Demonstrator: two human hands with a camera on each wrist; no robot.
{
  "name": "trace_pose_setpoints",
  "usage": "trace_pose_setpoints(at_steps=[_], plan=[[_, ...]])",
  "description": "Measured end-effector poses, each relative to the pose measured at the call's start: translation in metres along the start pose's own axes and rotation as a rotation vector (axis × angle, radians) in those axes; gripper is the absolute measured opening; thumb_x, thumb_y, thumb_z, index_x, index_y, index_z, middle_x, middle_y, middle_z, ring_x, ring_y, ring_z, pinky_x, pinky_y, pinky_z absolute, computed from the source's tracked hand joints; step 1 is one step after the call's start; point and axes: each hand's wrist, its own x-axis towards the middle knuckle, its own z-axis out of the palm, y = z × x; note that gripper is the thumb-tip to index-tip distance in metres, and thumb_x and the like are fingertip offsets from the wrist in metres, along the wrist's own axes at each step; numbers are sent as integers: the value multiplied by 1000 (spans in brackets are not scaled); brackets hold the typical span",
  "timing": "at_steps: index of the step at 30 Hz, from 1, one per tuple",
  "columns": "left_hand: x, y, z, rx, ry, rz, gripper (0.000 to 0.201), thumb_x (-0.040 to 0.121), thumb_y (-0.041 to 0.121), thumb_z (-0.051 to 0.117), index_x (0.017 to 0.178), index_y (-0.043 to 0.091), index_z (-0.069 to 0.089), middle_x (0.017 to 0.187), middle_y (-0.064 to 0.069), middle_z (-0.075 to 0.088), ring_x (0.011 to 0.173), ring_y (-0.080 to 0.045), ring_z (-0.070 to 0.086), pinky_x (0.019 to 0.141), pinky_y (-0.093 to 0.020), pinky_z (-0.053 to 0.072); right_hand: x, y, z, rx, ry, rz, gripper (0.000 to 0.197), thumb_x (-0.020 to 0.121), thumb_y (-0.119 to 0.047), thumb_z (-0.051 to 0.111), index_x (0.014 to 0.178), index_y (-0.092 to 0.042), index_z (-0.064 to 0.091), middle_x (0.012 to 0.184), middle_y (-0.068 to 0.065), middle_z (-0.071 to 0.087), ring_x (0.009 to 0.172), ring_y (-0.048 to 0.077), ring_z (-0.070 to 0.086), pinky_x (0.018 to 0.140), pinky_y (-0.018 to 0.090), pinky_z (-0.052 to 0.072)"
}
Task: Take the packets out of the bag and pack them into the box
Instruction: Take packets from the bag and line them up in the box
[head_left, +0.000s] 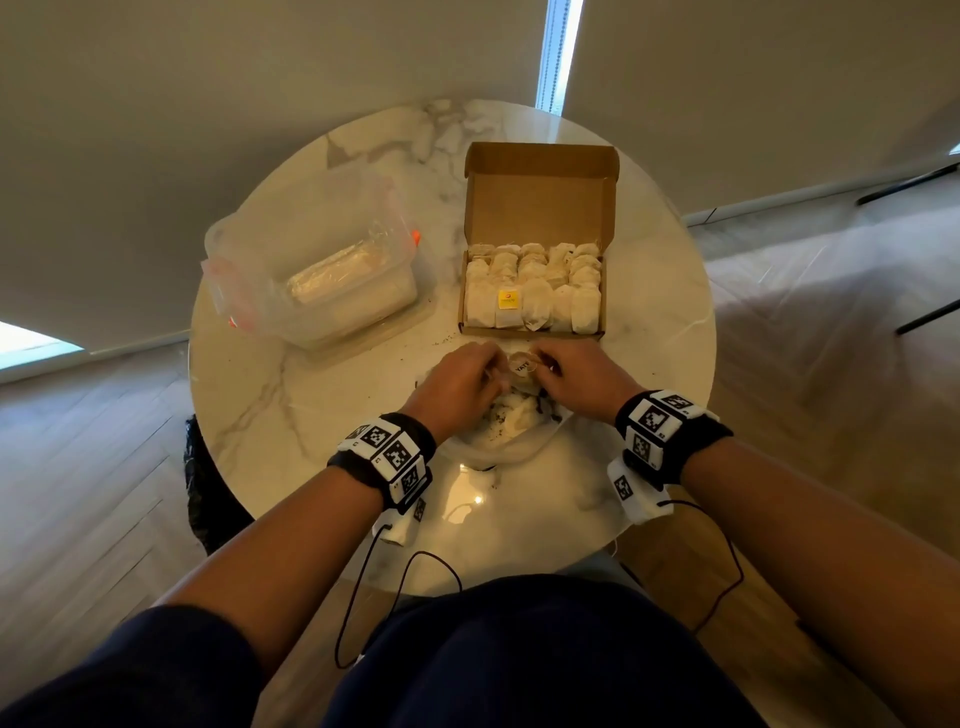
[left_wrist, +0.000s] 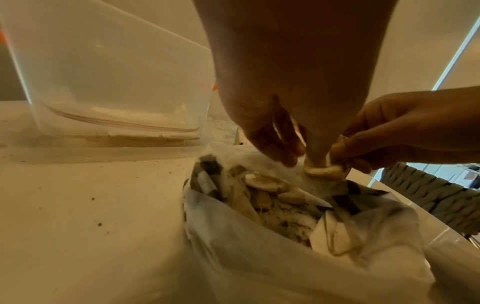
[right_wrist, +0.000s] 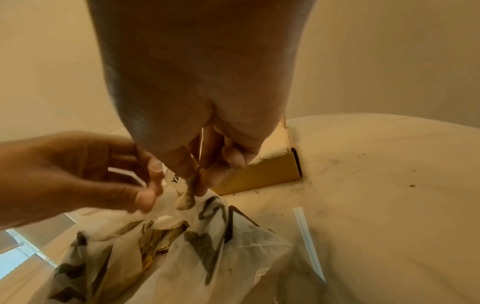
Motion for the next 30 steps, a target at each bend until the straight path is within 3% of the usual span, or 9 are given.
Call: trace_pose_setpoints(at_steps=[3, 7, 11, 15, 18, 22, 27, 30], plan=[[1, -5, 21, 48, -199, -106, 7, 92, 17, 55, 96, 20, 60, 83, 9, 58, 79, -14, 56, 65, -21, 38, -4, 10, -1, -3, -5, 44, 8, 95, -18, 56, 91, -14, 61, 82, 3, 63, 74, 21, 57, 69, 37, 47], [1, -7, 47, 112, -295, -160, 31, 84, 34, 68, 111, 21, 62, 101, 3, 60, 90, -17, 58, 75, -30, 48, -9, 22, 0, -1, -14, 57, 12, 96, -26, 56, 100, -18, 64, 90, 3, 67, 78, 20, 61, 72, 37, 51], [1, -6, 60, 146, -243, -92, 34, 82, 38, 66, 113, 25, 64, 111, -2, 57, 97, -19, 55, 83, -34, 50, -11, 27, 0, 7, -29, 68, 11, 96, -28, 57, 101, -21, 63, 86, 3, 68, 76, 21, 61, 70, 35, 51], [-3, -9, 64, 177, -185, -30, 18, 86, 29, 62, 99, 19, 68, 102, -6, 58, 91, -24, 56, 72, -29, 42, -10, 27, -2, 8, -39, 77, 10, 96, -26, 58, 102, -21, 64, 83, 1, 66, 73, 21, 60, 68, 33, 49], [-5, -9, 63, 146, -167, -49, 15, 86, 32, 60, 95, 22, 66, 101, -2, 57, 92, -22, 55, 72, -31, 47, -10, 26, -2, 4, -46, 80, 9, 96, -25, 58, 101, -20, 64, 81, 0, 64, 72, 20, 59, 66, 33, 47], [-6, -5, 64, 193, -191, -83, 28, 81, 42, 68, 104, 28, 64, 107, 3, 57, 95, -17, 54, 75, -36, 53, -10, 24, -2, 5, -47, 95, 13, 97, -25, 57, 105, -18, 64, 79, -2, 61, 71, 19, 58, 65, 29, 42], [-4, -2, 69, 280, -190, -95, 29, 82, 44, 67, 106, 28, 72, 111, -2, 56, 102, -27, 54, 79, -37, 49, -13, 21, 2, 15, -46, 108, 14, 97, -25, 57, 106, -17, 64, 79, -1, 63, 71, 20, 59, 65, 30, 45], [-3, -1, 67, 241, -196, -100, 22, 84, 38, 65, 100, 25, 73, 107, -3, 58, 100, -26, 54, 81, -36, 48, -15, 21, 3, -2, -75, 109, 13, 98, -25, 55, 106, -17, 63, 81, 3, 65, 73, 22, 60, 67, 32, 47]])
